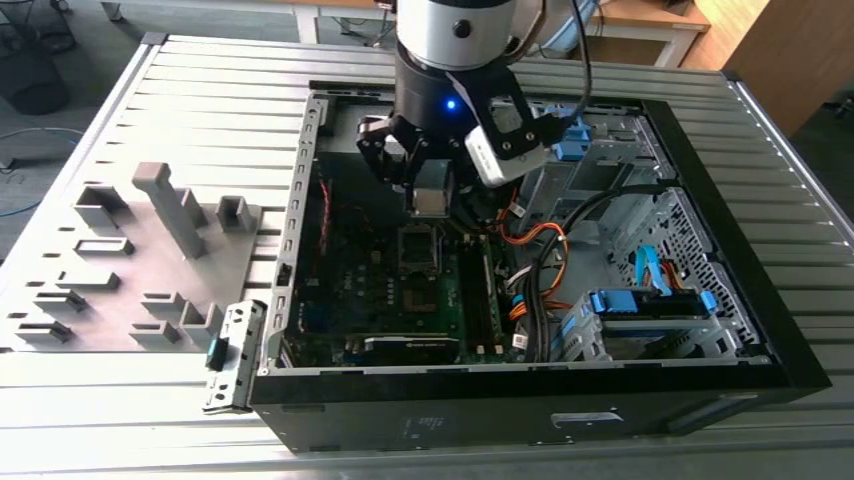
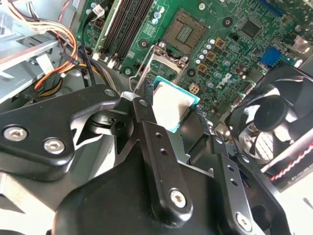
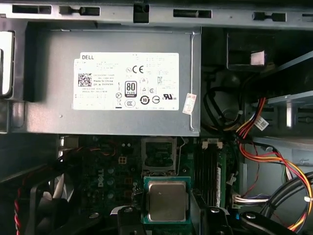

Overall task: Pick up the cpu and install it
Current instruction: 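Pick up the cpu and move it towards the insertion slot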

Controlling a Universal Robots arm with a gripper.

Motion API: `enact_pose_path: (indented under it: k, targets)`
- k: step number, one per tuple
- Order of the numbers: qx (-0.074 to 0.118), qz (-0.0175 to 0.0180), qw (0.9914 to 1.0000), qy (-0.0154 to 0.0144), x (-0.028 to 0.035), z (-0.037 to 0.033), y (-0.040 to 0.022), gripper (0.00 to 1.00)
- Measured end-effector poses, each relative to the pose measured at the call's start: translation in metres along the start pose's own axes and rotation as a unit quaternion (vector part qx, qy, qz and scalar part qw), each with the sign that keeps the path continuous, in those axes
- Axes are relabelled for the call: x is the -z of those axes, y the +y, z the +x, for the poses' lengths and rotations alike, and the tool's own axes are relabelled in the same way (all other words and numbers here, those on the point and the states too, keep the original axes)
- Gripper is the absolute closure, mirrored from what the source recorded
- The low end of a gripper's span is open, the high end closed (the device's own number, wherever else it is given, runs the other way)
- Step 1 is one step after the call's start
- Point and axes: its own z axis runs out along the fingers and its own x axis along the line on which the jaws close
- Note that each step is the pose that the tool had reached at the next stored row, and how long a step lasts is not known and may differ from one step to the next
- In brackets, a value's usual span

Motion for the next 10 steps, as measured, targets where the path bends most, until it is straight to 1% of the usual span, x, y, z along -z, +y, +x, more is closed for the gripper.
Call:
enact_pose_path:
  k: [7, 10]
  targets:
    - [0.0, 0.0, 1.0, 0.0, -0.0127, 0.0016, -0.0021, 0.53]
    - [0.0, 0.0, 1.0, 0.0, -0.0153, 0.0018, -0.0024, 0.53]
